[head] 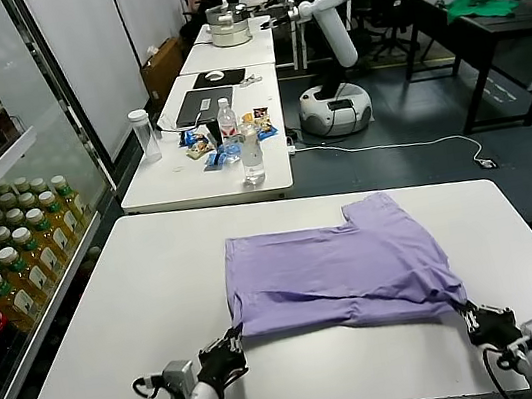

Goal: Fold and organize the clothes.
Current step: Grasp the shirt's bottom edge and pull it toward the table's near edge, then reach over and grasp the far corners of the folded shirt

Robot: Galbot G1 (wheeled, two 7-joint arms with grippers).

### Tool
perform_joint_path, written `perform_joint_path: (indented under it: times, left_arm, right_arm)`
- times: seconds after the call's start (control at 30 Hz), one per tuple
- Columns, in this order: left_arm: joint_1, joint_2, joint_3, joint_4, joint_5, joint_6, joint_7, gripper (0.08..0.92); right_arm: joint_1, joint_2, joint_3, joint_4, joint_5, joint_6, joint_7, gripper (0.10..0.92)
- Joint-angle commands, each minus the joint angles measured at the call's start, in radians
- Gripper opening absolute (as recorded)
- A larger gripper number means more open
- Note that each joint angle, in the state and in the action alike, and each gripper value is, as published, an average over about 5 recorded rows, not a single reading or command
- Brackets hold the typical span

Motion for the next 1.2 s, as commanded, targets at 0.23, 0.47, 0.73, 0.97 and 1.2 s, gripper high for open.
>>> perform_joint_path:
  times: [0.23, 0.47, 0.73, 0.97, 1.2]
  left_arm:
    - [0.235, 0.057, -0.064, -0.152, 0.031, 0.003, 0.005, 0.098]
    - [0.307, 0.072, -0.033, -0.204, 0.128, 0.031, 0.017, 0.105]
    - [0.229, 0.085, -0.073, -0.249, 0.142, 0.030, 0.004, 0.303]
    - [-0.028, 0.076, -0.039, -0.091, 0.053, -0.008, -0.037, 0.502]
    - [-0.299, 0.024, 0.050, 0.174, -0.011, -0.011, -0.084, 0.692]
  right_arm:
    - [-0.184, 0.024, 0.089, 0.011, -0.078, 0.042, -0.057, 0.119]
    - [-0.209, 0.056, 0.071, 0.068, -0.106, 0.048, -0.054, 0.151]
    - [-0.123, 0.051, 0.103, 0.160, 0.002, 0.117, 0.075, 0.373]
    - [0.182, -0.025, -0.034, 0.070, 0.103, 0.027, 0.183, 0.572]
    - [0.610, -0.074, -0.256, -0.227, 0.206, -0.077, 0.259, 0.760]
